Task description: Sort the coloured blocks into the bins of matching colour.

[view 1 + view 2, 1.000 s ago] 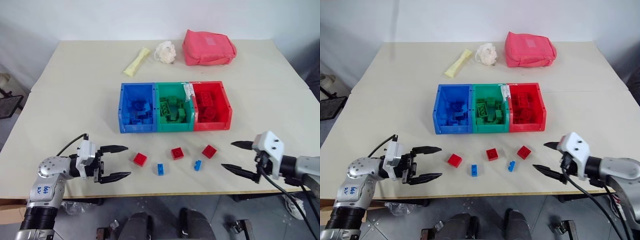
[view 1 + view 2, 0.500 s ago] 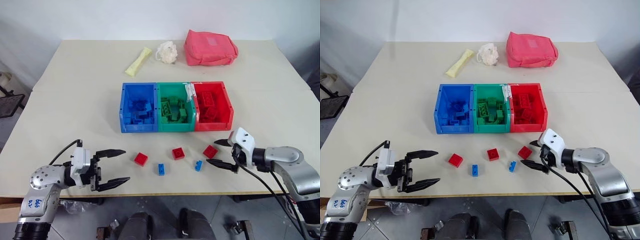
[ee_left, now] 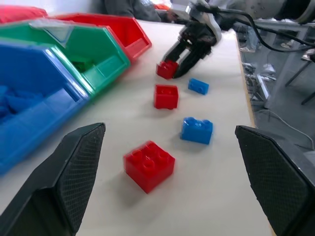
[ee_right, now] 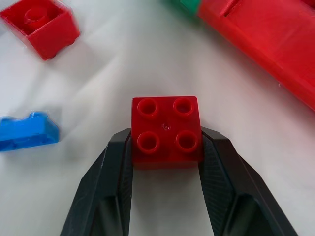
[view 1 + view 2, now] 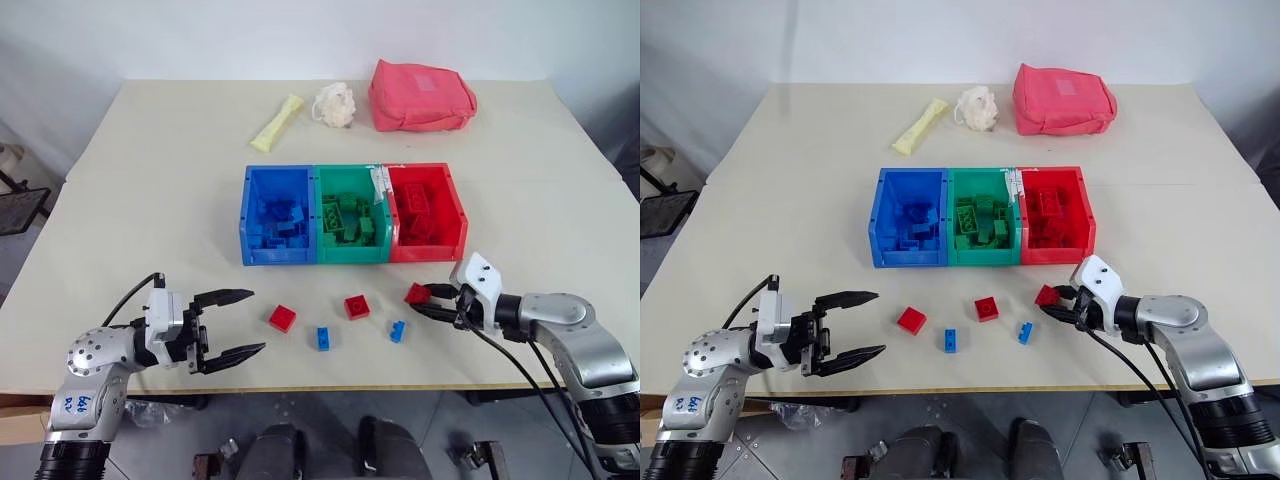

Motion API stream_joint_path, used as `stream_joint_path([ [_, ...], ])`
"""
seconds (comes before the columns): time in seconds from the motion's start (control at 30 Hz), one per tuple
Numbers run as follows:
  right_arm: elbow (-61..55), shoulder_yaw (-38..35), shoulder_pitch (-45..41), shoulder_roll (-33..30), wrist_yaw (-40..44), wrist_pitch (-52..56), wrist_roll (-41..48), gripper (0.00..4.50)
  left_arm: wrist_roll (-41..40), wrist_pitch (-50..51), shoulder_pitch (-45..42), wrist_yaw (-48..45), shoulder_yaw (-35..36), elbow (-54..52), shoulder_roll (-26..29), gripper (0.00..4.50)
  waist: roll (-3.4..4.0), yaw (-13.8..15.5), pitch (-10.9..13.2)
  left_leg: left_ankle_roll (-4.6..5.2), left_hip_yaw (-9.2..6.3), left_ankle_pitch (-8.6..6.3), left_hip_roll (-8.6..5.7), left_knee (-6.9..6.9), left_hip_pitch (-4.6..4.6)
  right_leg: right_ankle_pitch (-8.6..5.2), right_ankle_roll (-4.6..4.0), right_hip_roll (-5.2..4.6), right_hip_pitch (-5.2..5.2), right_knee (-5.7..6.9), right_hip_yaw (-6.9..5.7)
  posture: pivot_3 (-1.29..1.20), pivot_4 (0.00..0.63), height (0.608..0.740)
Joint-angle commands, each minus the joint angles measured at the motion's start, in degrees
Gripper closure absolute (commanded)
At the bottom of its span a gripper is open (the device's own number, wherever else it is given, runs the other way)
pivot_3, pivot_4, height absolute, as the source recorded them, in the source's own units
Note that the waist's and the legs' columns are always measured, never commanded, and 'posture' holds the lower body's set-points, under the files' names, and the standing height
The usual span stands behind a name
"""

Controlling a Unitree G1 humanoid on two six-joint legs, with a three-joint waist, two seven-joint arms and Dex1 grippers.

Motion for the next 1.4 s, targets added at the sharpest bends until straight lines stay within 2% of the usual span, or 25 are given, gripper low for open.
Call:
stream_joint_path([
  [0.03, -2.71, -4.31, -3.92, -0.41, -1.54, -0.08, 1.92, 3.03, 0.61, -1.49, -2.59, 4.50, 0.60, -0.62, -1.62, 0.00, -0.01, -0.04, 0.00, 0.00, 0.00, 0.00, 0.01, 0.01, 0.00, 0.00, 0.00, 0.01, 0.00, 0.02, 0.00, 0.00, 0.150, 0.740],
  [0.23, 4.40, -5.68, -14.09, 1.36, -4.25, -2.70, 0.86, 3.03, 1.88, 0.50, -5.91, 10.77, -1.14, -1.36, -4.02, 0.00, -0.03, -0.16, -0.01, 0.00, 0.02, 0.00, 0.02, -0.01, 0.03, 0.00, 0.00, 0.08, -0.03, 0.10, -0.09, 0.00, 0.150, 0.740],
  [0.37, 17.30, -3.48, -24.94, 3.98, -6.39, -6.59, -2.89, 3.03, 3.00, 0.80, -8.31, 12.08, -2.82, -0.20, -4.53, 0.00, 0.00, -0.17, 0.00, 0.09, 0.18, 0.05, -0.06, 0.02, 0.00, 0.00, 0.01, 0.07, -0.05, 0.08, -0.25, 0.00, 0.150, 0.740],
  [0.4, 18.94, -2.89, -26.13, 4.37, -5.77, -7.26, -3.29, 2.31, 3.06, 0.84, -9.19, 11.90, -3.05, 0.64, -4.51, 0.00, 0.00, -0.16, 0.00, 0.09, 0.15, 0.06, -0.06, 0.02, 0.00, 0.00, 0.01, 0.07, -0.06, 0.12, -0.28, 0.00, 0.150, 0.740],
  [0.63, 20.53, -2.68, -27.67, 4.71, -5.08, -9.23, -4.38, 0.03, 2.67, 0.93, -13.26, 11.13, -3.56, 3.82, -4.65, 0.00, 0.00, -0.21, 0.00, 0.08, 0.02, 0.05, -0.07, -0.03, -0.06, 0.01, 0.02, 0.05, -0.09, 0.15, -0.46, 0.00, 0.150, 0.740],
  [0.83, 12.93, -4.63, -21.96, 2.60, -3.15, -6.54, -2.06, 0.03, 1.56, 1.53, -14.32, 8.08, -3.12, 5.55, -3.20, 0.00, -0.01, -0.08, 0.00, 0.08, 0.02, 0.05, -0.05, 0.00, -0.06, 0.01, 0.03, 0.06, -0.07, 0.16, -0.50, 0.00, 0.150, 0.740],
  [0.97, 2.94, -7.78, -11.44, -1.62, 1.04, -4.08, 1.75, 0.03, -0.85, 3.20, -12.36, 0.93, -2.01, 6.59, 1.41, 0.00, 0.00, 0.05, 0.00, 0.08, -0.01, 0.05, -0.04, -0.01, -0.06, 0.01, 0.03, 0.06, -0.07, 0.16, -0.52, 0.00, 0.150, 0.740],
  [1.07, -0.69, -8.94, -6.98, -3.63, 2.61, -3.26, 3.27, 0.03, -1.14, 3.29, -12.20, -2.15, -1.73, 8.18, 3.53, 0.00, 0.00, -0.07, 0.00, 0.08, 0.04, 0.05, -0.06, -0.04, -0.06, 0.02, 0.04, 0.05, -0.05, 0.07, -0.50, 0.00, 0.150, 0.740],
  [1.13, -3.59, -10.95, -0.96, -6.14, 5.21, -3.53, 4.11, 0.03, -0.37, 2.44, -12.07, -5.58, -1.80, 10.30, 5.51, 0.00, 0.00, -0.03, 0.00, 0.08, 0.08, 0.05, -0.05, 0.01, -0.03, 0.02, 0.04, 0.05, 0.00, 0.06, -0.49, 0.00, 0.150, 0.740],
  [1.4, -7.60, -16.89, 15.27, -14.06, 11.78, -4.85, 3.89, 0.03, -0.13, 0.65, -11.58, -12.57, -1.97, 13.75, 7.67, 0.00, -0.01, 0.14, 0.00, 0.08, 0.05, 0.05, -0.04, 0.00, -0.02, 0.02, 0.04, 0.03, 0.02, 0.04, -0.48, 0.00, 0.150, 0.740],
])
